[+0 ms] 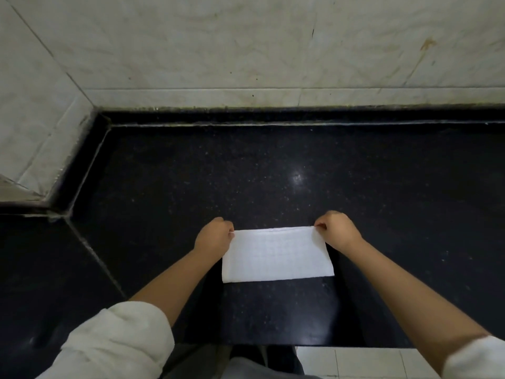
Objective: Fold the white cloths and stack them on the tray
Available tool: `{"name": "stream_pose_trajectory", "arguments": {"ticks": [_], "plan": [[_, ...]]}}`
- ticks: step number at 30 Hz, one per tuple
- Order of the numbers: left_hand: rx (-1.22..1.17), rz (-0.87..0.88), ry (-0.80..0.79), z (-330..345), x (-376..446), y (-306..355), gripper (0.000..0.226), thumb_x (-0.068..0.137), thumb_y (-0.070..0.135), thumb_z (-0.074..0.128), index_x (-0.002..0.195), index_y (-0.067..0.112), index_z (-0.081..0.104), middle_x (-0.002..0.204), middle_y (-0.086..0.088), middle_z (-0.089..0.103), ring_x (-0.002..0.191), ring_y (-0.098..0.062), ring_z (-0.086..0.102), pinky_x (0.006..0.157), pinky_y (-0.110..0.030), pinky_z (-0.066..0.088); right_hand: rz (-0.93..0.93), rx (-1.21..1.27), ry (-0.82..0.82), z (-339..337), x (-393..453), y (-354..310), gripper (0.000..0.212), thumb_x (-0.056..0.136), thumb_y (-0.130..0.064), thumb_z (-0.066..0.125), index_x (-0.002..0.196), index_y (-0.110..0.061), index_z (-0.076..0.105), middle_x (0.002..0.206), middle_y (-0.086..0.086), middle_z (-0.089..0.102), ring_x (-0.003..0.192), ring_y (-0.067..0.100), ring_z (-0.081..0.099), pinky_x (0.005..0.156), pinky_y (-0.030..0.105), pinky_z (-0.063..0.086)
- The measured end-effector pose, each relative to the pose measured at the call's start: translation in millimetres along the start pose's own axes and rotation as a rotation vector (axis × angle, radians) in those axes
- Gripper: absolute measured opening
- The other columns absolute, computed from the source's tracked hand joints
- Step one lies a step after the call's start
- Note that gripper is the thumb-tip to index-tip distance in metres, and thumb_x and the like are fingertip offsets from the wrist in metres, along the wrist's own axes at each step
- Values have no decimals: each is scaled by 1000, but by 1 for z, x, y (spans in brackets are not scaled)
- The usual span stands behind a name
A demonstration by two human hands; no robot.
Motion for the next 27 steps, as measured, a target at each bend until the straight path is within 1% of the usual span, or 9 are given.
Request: {"name": "stream_pose_trajectory", "arguments": {"ticks": [6, 9, 11, 15, 18, 20, 23, 25, 27], "plan": [[25, 7, 64, 9, 3, -6, 26, 95, 20, 46, 113, 7, 60, 117, -8, 53, 104, -19, 53, 84, -29, 47, 15, -46, 69, 13, -1, 3, 27, 90, -4, 44, 101, -3, 69, 104, 13, 59, 98, 28, 56, 74, 31, 46], [76, 41, 44, 13, 3, -6, 30, 97, 20, 42, 121, 9, 57, 122, -7, 52, 112, -20, 49, 87, -29, 46, -21, -121, 54, 19, -3, 0, 30, 91, -5, 43, 113, -3, 63, 113, 12, 56, 106, 28, 52, 77, 30, 45], [116, 50, 13, 16, 2, -6, 28, 96, 14, 42, 118, 8, 58, 120, -8, 53, 111, -21, 50, 85, -29, 46, -51, -148, 48, 20, -4, -4, 33, 92, -6, 42, 122, -6, 57, 121, 12, 54, 112, 28, 49, 83, 32, 45], [117, 59, 3, 19, 0, -4, 23, 94, 7, 42, 109, 2, 59, 116, -12, 51, 101, -20, 50, 79, -27, 45, -101, -152, 68, 20, -9, -7, 34, 93, -6, 43, 124, -5, 55, 125, 13, 54, 113, 30, 49, 88, 34, 46], [107, 89, -1, 19, 0, -3, 22, 95, 9, 41, 111, 3, 56, 118, -10, 47, 94, -17, 44, 75, -23, 39, -107, -122, 79, 18, -12, -8, 31, 92, -5, 43, 120, -1, 57, 122, 14, 55, 111, 29, 49, 88, 35, 46], [140, 142, 5, 15, -1, -1, 18, 95, 10, 40, 103, 6, 55, 112, -8, 46, 89, -12, 40, 67, -18, 36, -125, -124, 69, 15, -12, -10, 28, 91, -4, 44, 113, 1, 60, 116, 15, 57, 108, 30, 51, 87, 36, 45], [182, 199, 22, -2, -1, 3, 20, 92, 5, 42, 103, 5, 59, 111, -9, 52, 98, -17, 47, 78, -24, 43, -168, -138, -24, 2, -12, -18, 17, 87, -8, 47, 96, -3, 60, 105, 14, 60, 99, 29, 55, 79, 32, 43], [205, 247, 119, -28, -2, 12, 21, 89, 1, 46, 102, 3, 62, 105, -13, 59, 100, -27, 52, 82, -32, 46, -190, -97, 6, -18, -12, -24, 12, 83, -6, 50, 89, -5, 60, 100, 16, 62, 96, 32, 57, 77, 33, 44], [149, 330, 316, -62, -4, 21, 19, 81, -6, 56, 95, 0, 67, 91, -19, 64, 86, -35, 58, 74, -39, 52, -252, -48, 211, -49, -13, -29, 20, 80, -2, 54, 98, -1, 64, 98, 20, 65, 94, 36, 59, 80, 36, 48]]}}
Point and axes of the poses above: each hand's wrist, its own x-axis towards the middle knuckle, its own z-axis out of the palm, y = z × x, the point moved 6 cm from there along x, towards the middle knuckle
